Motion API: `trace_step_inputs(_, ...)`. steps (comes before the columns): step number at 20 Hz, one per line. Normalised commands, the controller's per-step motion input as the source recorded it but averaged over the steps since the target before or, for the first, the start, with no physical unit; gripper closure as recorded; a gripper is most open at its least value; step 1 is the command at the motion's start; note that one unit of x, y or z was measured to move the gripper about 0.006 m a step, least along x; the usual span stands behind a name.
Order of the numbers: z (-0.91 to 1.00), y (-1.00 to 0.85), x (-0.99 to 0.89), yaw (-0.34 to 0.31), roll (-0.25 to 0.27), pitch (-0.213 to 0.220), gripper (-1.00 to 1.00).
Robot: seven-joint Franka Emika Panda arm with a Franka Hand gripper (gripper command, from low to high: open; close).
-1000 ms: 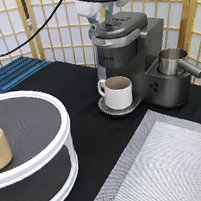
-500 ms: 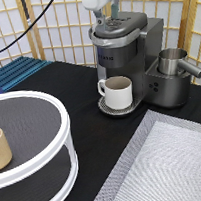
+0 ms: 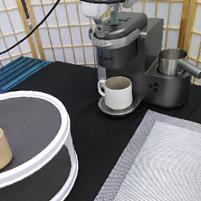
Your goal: Make coffee
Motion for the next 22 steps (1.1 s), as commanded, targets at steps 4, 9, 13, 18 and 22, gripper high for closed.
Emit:
trace_step_inputs(4,1.0,-0.65,-0.28,0.002,-0.007,0.029,-1.0)
trace_step_inputs(9,0.68,-1.0,-0.16,0.022,0.014,-0.072,-1.0)
trace_step_inputs(13,0.07,-0.98,-0.01,0.078,0.013,-0.057,-1.0)
trace_step_inputs(18,-0.12,-0.73,-0.14,0.055,-0.017,-0.066,-1.0)
trace_step_inputs(22,0.0,0.0,-0.01,0.003,-0.001,-0.001,-1.0)
